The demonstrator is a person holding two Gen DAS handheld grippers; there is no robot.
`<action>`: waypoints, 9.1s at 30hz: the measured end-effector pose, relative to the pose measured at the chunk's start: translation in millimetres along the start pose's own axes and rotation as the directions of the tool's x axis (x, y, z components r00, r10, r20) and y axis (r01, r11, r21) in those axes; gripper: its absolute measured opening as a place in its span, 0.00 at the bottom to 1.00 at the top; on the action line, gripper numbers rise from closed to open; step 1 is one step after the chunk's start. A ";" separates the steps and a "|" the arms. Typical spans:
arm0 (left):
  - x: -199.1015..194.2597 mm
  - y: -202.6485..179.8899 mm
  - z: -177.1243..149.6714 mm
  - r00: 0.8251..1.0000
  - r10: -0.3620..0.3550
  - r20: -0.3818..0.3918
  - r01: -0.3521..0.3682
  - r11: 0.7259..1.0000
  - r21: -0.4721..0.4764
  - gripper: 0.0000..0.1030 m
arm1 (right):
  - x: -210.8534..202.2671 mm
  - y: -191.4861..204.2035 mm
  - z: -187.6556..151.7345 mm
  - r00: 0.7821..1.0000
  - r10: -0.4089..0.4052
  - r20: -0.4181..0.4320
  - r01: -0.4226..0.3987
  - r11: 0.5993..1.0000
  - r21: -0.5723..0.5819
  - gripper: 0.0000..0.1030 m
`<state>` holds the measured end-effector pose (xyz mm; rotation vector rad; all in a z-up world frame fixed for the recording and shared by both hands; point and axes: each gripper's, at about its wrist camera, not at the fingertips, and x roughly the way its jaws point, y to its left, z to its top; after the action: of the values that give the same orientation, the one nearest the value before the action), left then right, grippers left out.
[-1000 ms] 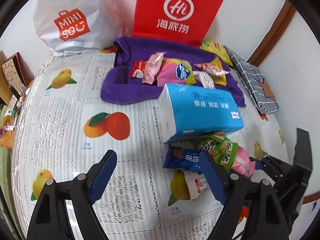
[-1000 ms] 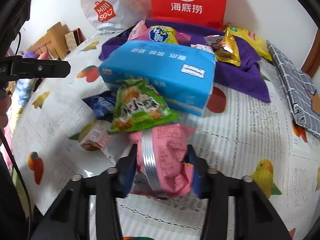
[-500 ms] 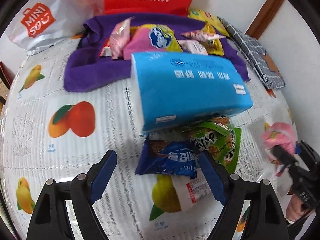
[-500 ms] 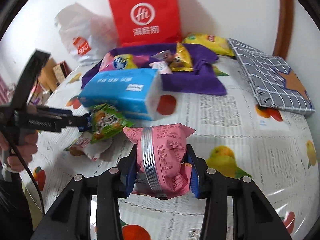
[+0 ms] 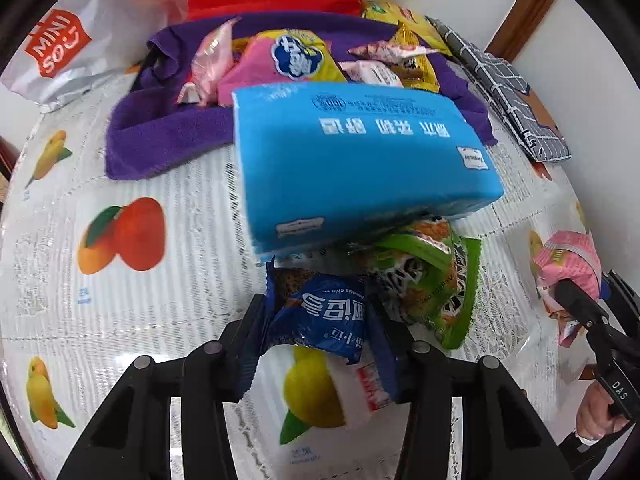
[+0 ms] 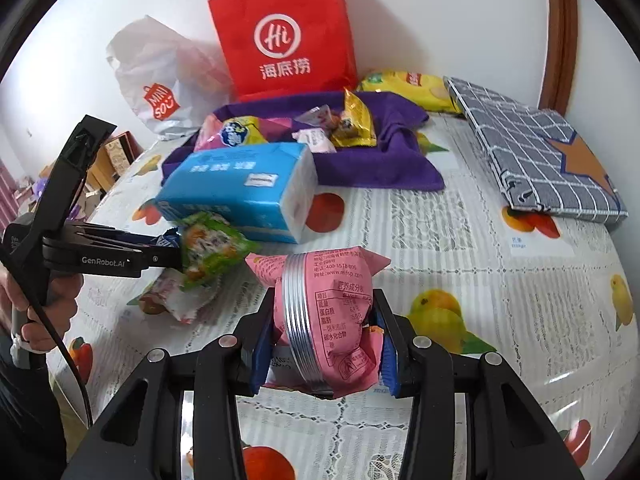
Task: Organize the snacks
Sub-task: 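Grasp the blue biscuit packet with the left tool while the right tool grasps the pink tin packet, then carry both held packets over the purple towel with both tools, then open both tools to drop the packets onto the purple towel, then move both tools back toward the snacks beside the tissue pack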
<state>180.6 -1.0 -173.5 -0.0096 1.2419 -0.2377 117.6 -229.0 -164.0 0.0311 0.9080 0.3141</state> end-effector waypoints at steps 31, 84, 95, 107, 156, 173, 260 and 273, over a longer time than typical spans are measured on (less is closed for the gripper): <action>-112.4 -14.4 5.7 0.970 -0.099 0.221 0.106 0.994 -0.022 0.45 | -39.3 22.7 42.1 0.998 -0.017 0.063 0.016 0.999 0.029 0.42; -86.0 56.4 163.0 0.960 -0.080 0.269 0.104 0.992 -0.075 0.45 | 52.2 10.2 224.8 0.988 -0.068 0.136 0.066 0.998 0.019 0.42; -61.3 69.3 206.6 0.964 -0.041 0.262 0.071 0.992 -0.105 0.45 | 105.7 8.2 251.1 0.997 -0.007 0.081 0.003 0.999 0.050 0.42; -9.0 81.6 212.2 0.988 -0.029 0.153 0.053 0.987 -0.149 0.45 | 156.3 16.7 242.2 1.000 -0.001 -0.018 0.001 1.000 -0.001 0.42; 32.0 59.5 209.3 0.998 -0.013 0.060 0.021 0.991 -0.131 0.49 | 143.3 5.3 253.0 0.999 -0.041 -0.021 0.042 0.997 0.062 0.64; 31.5 59.7 211.5 0.998 -0.004 0.055 0.011 0.992 -0.125 0.67 | 137.7 -0.2 252.5 0.999 -0.031 -0.009 0.032 0.996 0.087 0.64; -106.1 68.7 -7.3 0.960 0.055 0.275 -0.015 0.989 -0.145 0.67 | 17.6 80.8 49.9 1.000 0.009 0.026 -0.010 1.000 0.010 0.78; -80.2 89.5 -18.6 0.980 0.059 0.190 -0.027 0.985 -0.170 0.67 | 64.5 109.0 38.9 0.999 -0.015 -0.028 0.013 0.995 -0.100 0.78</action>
<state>154.5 103.3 -116.7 -0.1474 1.0630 -0.0918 157.0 -102.7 -172.4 -0.0719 0.9195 0.3472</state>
